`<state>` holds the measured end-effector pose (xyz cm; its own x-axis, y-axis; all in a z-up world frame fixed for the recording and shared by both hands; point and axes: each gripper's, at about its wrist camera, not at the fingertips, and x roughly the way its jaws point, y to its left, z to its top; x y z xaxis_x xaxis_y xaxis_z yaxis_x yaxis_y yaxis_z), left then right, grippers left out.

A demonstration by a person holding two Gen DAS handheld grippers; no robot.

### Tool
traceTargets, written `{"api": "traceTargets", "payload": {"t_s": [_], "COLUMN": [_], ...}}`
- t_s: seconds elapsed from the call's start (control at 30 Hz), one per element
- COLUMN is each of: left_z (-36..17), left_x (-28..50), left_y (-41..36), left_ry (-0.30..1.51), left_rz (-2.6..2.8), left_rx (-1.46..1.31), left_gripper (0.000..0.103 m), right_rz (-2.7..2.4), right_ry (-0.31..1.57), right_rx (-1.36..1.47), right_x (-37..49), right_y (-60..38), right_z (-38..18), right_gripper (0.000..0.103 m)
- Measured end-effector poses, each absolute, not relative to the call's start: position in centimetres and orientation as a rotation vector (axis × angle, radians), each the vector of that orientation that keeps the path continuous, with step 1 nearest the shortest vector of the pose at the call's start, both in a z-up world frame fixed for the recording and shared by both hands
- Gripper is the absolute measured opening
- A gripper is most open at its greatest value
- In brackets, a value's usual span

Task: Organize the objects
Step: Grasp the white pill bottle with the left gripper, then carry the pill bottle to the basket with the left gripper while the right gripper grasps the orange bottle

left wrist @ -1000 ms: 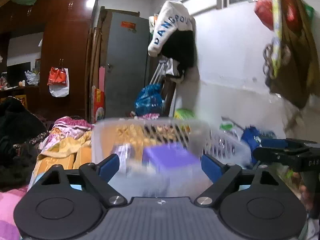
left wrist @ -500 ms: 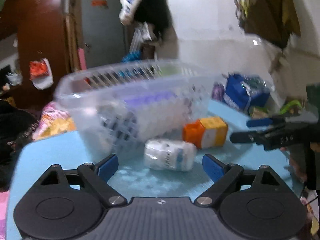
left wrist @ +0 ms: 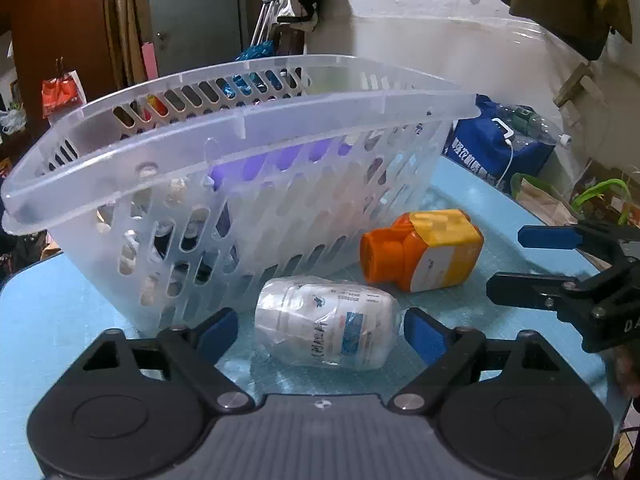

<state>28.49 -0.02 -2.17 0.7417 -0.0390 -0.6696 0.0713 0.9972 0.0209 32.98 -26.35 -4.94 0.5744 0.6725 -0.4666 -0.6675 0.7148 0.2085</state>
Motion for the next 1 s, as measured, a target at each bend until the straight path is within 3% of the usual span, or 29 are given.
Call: {"api": "traceTargets", "payload": {"t_s": [0.07,0.7,0.77,0.83,1.0], "left_z": [-2.2,-1.2,-1.5,-1.7,-2.0], "left_x": [28.4,22.8,22.7,22.5,21.9], "left_y": [0.3,4.4,4.7,5.1,5.9], "left_ry": [0.726,0.572,0.572,0.572,0.565], "left_rz": [-0.06,0.018,0.015,0.015,0.011], "left_rx": [0.022,-0.096,-0.104,-0.111,-0.134], "left_gripper": [0.077,0.077,0.077,0.077,0.077], "right_rz": [0.782,0.679,0.693,0.709,0.73], "right_ry": [0.56,0.665,0.668,0.682,0.654], "right_rx": [0.013,-0.071,-0.1,-0.129,-0.166], "right_x": [33.1,35.1,35.0,34.9,34.3], "right_y": [-26.1,-18.7,-18.5,-18.5,-20.0], "right_z": [-4.9,-4.6,-4.6,-4.9,-5.0], "right_gripper": [0.103,0.103,0.098,0.085,0.069]}}
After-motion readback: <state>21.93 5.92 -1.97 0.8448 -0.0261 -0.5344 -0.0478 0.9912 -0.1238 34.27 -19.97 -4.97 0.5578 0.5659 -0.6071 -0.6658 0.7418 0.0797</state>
